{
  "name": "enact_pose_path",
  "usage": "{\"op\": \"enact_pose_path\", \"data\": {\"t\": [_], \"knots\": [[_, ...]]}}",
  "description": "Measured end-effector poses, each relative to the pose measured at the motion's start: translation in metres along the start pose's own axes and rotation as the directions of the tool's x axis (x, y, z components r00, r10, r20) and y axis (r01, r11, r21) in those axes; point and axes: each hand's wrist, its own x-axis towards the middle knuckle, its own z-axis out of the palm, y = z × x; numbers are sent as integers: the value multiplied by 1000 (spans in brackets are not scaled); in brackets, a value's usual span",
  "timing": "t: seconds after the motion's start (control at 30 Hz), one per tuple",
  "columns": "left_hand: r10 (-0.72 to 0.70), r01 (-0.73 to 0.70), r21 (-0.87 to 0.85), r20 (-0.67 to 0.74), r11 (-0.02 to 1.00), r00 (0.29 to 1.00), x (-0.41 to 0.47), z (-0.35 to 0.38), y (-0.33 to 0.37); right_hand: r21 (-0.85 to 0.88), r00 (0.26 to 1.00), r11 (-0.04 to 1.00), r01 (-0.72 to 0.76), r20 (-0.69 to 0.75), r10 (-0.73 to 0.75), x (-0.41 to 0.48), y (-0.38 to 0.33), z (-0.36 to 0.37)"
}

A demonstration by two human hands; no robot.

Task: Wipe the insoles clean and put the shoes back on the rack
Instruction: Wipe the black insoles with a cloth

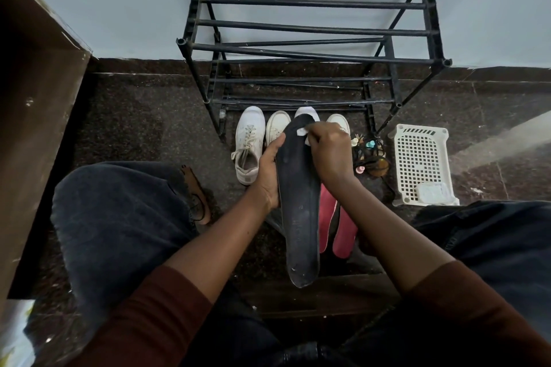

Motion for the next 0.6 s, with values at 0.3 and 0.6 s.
{"op": "enact_pose_path", "data": {"t": [0.3,0.6], "knots": [[31,-31,3,-8,1000,999,4,-10,2,89,963,970,225,128,-235,-53,-14,7],[-8,8,32,5,999,1000,-1,-3,0,-52,1000,998,20,13,-19,7,-1,7]]}}
